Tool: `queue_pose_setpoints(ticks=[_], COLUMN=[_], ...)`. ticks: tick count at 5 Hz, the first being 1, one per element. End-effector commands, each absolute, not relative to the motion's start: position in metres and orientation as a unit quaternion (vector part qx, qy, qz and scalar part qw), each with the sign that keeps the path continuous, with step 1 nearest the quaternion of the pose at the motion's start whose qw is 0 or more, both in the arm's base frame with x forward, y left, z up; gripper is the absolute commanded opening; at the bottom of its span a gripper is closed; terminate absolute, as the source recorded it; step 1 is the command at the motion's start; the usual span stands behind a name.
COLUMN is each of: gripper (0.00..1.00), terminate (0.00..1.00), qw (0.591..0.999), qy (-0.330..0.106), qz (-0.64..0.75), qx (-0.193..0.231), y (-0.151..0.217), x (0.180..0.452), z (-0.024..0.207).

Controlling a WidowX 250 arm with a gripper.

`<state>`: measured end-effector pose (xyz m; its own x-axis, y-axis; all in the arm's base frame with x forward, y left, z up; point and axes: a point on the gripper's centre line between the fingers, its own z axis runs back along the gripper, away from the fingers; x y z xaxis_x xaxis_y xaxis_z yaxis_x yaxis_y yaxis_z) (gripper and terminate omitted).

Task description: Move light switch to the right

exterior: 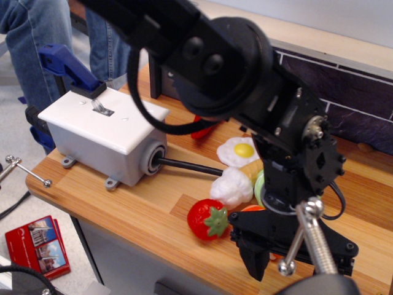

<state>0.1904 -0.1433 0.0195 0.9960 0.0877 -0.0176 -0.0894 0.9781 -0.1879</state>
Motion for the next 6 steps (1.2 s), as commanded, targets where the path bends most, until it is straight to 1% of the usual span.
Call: queue_pose_setpoints(ticks=[1,2,3,4,5,6], gripper=[1.0,1.0,1.0,1.0,1.0,1.0], terminate=[0.0,0.0,0.0,0.0,0.0,0.0], qw=[0.995,0.994,0.995,0.996,0.998,0.999], qy=[0.005,0.0,-0.02,-0.02,-0.018,-0.008], qz=[0.045,0.026,0.026,0.036,0.029,0.038], qx=[-0.095,-0.106,-0.094,-0.081,-0.052,-0.032], y=[-0.143,-0.125,-0.09,-0.046,-0.002,0.035], x=[0.19,0.189,0.187,0.195,0.202,0.215], z=[0.019,0.045,0.07,0.084,0.093,0.094])
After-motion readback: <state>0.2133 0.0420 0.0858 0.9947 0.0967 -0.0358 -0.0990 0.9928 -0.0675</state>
